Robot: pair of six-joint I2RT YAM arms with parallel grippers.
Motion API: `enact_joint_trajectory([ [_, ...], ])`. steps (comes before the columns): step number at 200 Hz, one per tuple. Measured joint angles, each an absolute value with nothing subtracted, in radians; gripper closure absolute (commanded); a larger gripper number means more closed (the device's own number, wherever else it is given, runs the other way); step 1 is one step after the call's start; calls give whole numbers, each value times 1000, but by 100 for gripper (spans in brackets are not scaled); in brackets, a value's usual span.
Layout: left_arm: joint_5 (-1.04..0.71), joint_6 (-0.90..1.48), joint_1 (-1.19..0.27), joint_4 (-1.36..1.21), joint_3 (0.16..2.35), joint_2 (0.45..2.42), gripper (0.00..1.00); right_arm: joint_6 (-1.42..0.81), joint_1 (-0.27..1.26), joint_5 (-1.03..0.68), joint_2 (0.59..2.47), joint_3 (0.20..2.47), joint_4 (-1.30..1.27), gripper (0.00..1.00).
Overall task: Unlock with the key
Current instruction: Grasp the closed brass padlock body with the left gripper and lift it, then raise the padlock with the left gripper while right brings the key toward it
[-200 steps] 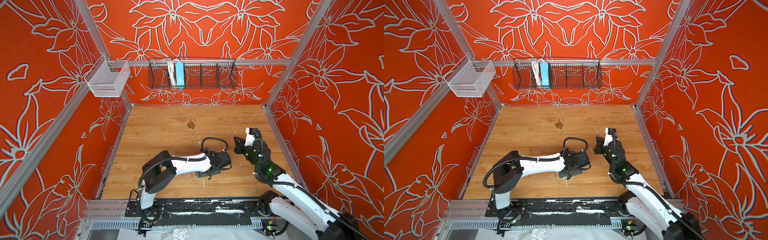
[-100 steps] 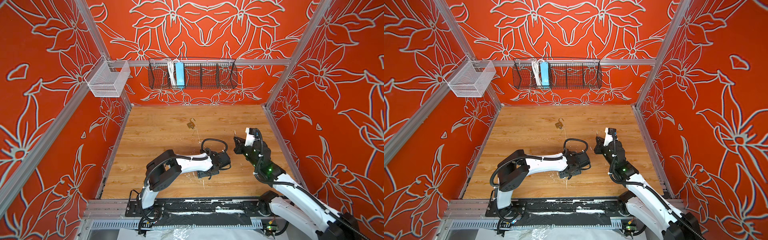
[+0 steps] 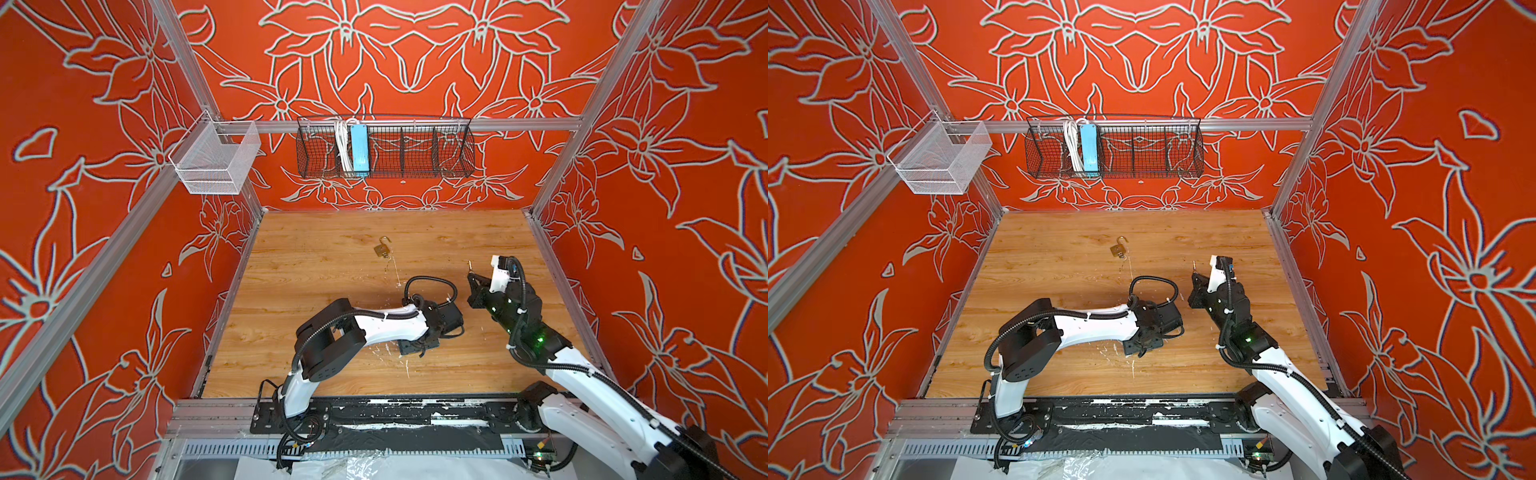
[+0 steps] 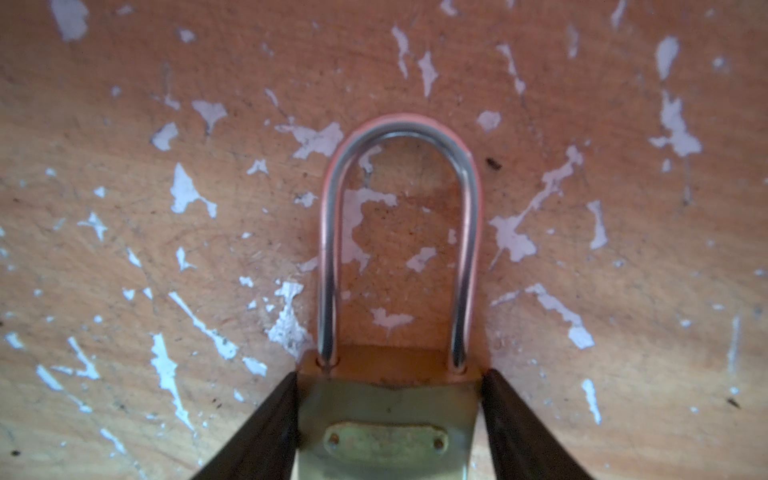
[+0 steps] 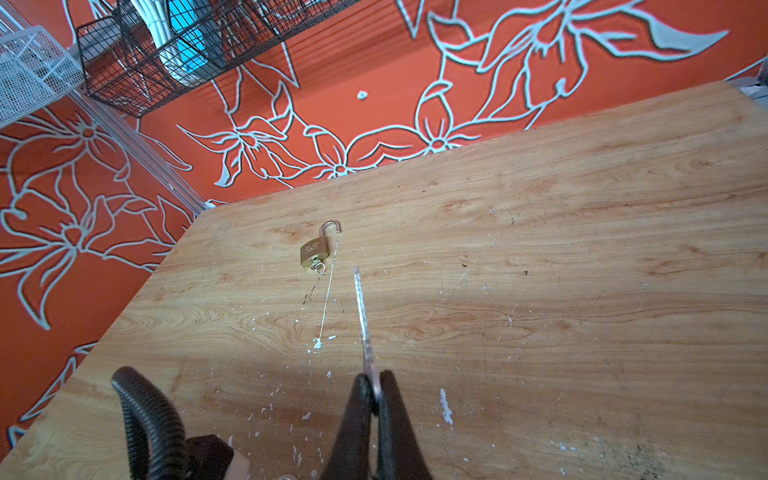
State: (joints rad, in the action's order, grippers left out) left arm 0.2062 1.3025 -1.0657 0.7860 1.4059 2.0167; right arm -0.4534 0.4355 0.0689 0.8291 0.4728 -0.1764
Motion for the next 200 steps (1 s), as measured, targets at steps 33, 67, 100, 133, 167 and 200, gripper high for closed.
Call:
enact_joint_trajectory([
  [33,204,1292,-1065,770,1388,2002,54,-454,434,69,829,473,-175,100],
  [67,186,1250,-1036,755,1354,1969,68,-453,433,68,829,473,-176,100],
  [100,179,1161,-956,724,1258,1866,88,-453,433,66,832,473,-178,100],
  [133,238,1053,-872,640,1199,1689,100,-452,433,56,873,472,-204,100],
  [167,346,922,-822,418,1053,1470,100,-437,432,-31,958,442,-308,100],
  [200,404,767,-817,17,735,1223,100,-397,434,-198,1047,420,-442,100],
])
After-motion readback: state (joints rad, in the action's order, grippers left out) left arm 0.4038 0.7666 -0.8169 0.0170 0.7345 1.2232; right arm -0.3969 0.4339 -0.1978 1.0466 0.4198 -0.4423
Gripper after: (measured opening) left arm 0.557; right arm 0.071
